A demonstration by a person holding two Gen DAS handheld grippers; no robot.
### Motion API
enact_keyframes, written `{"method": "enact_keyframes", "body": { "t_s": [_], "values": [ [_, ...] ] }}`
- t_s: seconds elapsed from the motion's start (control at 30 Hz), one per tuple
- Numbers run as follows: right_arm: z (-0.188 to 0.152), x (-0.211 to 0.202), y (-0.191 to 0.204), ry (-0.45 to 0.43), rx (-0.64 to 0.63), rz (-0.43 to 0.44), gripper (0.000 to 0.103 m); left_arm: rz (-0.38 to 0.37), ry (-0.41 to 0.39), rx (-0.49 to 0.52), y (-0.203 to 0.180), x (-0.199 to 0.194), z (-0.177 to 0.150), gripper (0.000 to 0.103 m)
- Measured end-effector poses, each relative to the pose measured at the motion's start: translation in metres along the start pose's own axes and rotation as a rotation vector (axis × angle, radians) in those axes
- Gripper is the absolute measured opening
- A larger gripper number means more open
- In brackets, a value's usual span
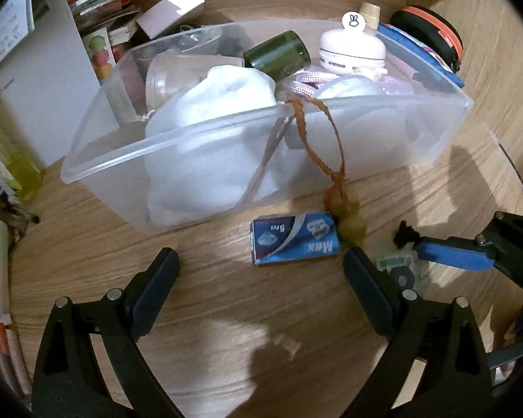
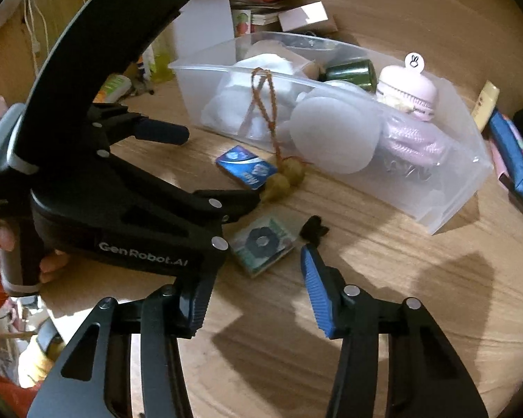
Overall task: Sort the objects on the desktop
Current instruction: 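Grasp the blue Max box with the left tool while the right tool grasps the green square case, then carry the Max box and green case into the clear box and open both tools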
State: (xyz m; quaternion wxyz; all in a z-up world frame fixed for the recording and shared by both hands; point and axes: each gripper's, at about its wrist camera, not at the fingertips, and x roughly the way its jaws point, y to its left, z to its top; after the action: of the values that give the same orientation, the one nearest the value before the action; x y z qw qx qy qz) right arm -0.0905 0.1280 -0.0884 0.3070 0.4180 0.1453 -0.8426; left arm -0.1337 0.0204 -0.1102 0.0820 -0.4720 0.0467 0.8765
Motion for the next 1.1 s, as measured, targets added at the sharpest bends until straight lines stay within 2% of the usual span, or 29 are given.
{"method": "enact_keyframes", "body": {
  "t_s": [0.1, 0.2, 0.27, 0.4, 0.53, 0.87, 1.0, 1.1],
  "values": [
    [0.000, 0.000, -0.006, -0.012, 0.014, -0.010, 0.037, -0.001, -0.015, -0.002, -0.002, 0.001, 0.000, 0.095],
    [0.001, 0.001, -0.010, -0.021, 0.017, -0.014, 0.036, -0.001, -0.029, -0.001, -0.004, 0.001, 0.000, 0.091],
    [0.000, 0.000, -0.011, -0.022, 0.016, -0.014, 0.036, -0.002, -0.037, 0.000, -0.005, -0.001, 0.001, 0.080],
    [0.000, -0.001, -0.016, -0.025, 0.033, 0.007, 0.036, -0.002, -0.057, 0.005, -0.005, -0.002, 0.002, 0.067],
    [-0.002, -0.008, -0.023, -0.048, 0.058, 0.031, 0.036, 0.001, -0.073, 0.006, -0.004, -0.004, 0.003, 0.049],
    [-0.006, -0.033, -0.039, -0.109, 0.126, 0.049, 0.036, 0.020, -0.086, -0.041, 0.007, -0.014, -0.005, 0.048],
    [-0.005, -0.042, -0.044, -0.135, 0.138, 0.042, 0.036, 0.053, -0.141, -0.054, 0.010, -0.035, -0.014, 0.048],
    [-0.004, -0.050, -0.046, -0.153, 0.140, 0.052, 0.036, 0.084, -0.209, -0.090, 0.014, -0.057, -0.022, 0.048]
  ]
}}
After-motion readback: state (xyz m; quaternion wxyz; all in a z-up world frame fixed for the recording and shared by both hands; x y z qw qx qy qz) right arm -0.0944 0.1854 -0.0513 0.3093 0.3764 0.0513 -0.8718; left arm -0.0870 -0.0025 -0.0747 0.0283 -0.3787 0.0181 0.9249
